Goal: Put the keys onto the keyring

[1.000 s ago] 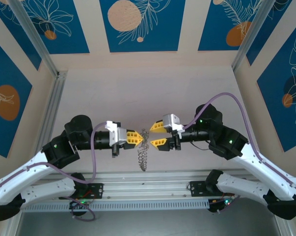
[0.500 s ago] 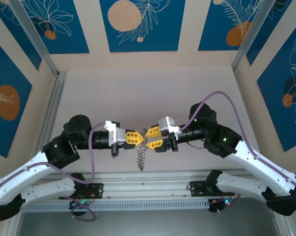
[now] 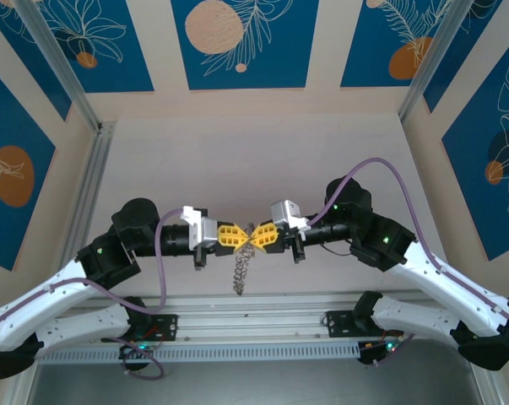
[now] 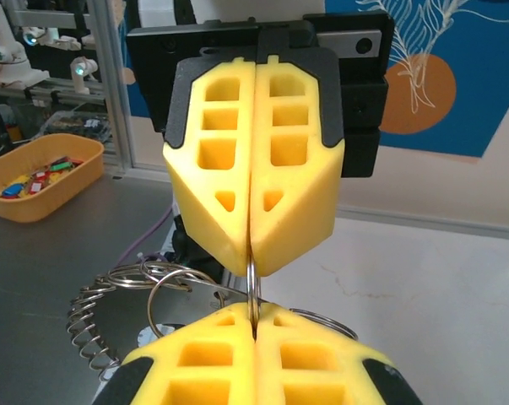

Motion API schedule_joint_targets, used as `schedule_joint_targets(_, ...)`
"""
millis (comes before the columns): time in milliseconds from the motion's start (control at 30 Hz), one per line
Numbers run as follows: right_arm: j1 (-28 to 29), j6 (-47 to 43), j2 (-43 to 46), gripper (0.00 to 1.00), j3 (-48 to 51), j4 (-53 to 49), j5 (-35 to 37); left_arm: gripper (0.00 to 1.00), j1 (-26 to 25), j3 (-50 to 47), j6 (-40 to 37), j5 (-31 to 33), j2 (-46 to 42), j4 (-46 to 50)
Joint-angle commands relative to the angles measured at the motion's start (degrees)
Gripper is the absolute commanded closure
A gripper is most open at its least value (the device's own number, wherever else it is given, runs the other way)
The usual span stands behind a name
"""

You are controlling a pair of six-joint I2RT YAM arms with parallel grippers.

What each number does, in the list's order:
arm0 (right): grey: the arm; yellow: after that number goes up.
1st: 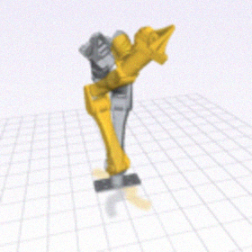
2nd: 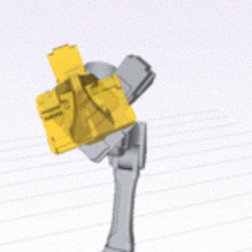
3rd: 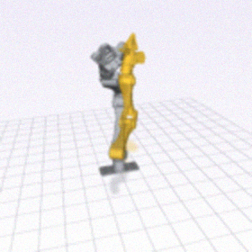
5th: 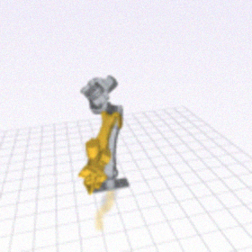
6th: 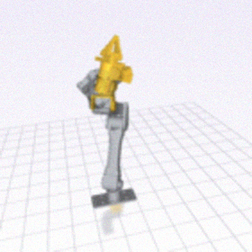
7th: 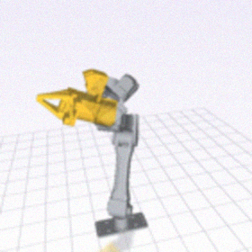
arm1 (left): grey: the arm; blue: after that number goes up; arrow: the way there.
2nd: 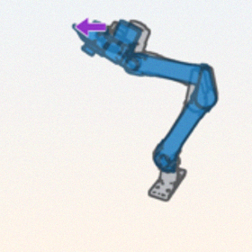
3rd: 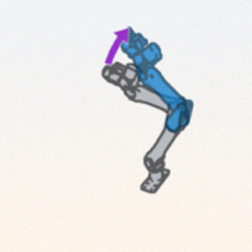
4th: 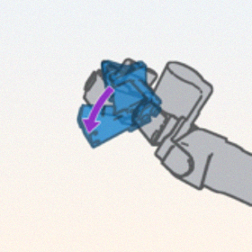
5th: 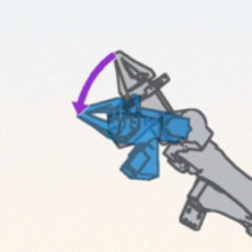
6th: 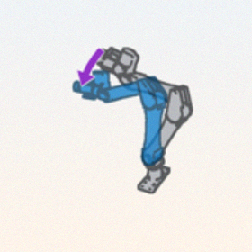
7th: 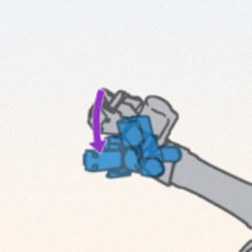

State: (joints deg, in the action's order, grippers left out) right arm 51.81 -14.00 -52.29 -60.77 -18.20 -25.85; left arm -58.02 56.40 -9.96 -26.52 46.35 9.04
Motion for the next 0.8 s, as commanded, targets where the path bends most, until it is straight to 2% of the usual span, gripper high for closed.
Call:
schedule_joint_targets(0,0.55,-2.39,0.18,1.0,-4.76,-8.67,8.97,0.95,-0.68,2.27,-1.42,4.45,0.22,2.31)
schedule_joint_targets(67,1.29,-3.7,-0.6,1.0,-7.99,-14.19,14.13,0.78,-0.7,4.7,-3.2,6.96,1.14,8.04)
schedule_joint_targets(133,2.54,-4.91,-2.11,1.0,-11.28,-19.35,19.2,0.69,-0.68,6.9,-4.92,8.71,2.54,12.49)
schedule_joint_targets(167,3.47,-5.59,-3.37,1.0,-12.99,-21.85,22.13,0.67,-0.69,8.08,-5.5,9.71,3.57,14.64)
schedule_joint_targets(267,5.96,-6.78,-7.25,1.0,-17.5,-28.15,27.81,0.66,-0.69,10.21,-6.63,11.05,5.71,18.49)
schedule_joint_targets(367,8.05,-7.36,-10.96,1.0,-21.17,-32.77,30.53,0.66,-0.77,10.62,-7.24,11.14,6.81,19.27)
schedule_joint_targets(533,9.16,-7.8,-12.13,1.0,-22.94,-33.83,28.93,0.67,-0.78,9.33,-7.0,10.11,6.96,17.26)
schedule_joint_targets(667,9.16,-7.97,-11.91,1.0,-23.41,-33.19,27.64,0.76,-0.78,9.11,-6.96,9.98,7.26,17.43)
schedule_joint_targets(767,9.19,-8.44,-11.69,1.0,-23.84,-32.79,26.51,0.76,-0.78,9.39,-6.93,10.0,7.23,18.27)
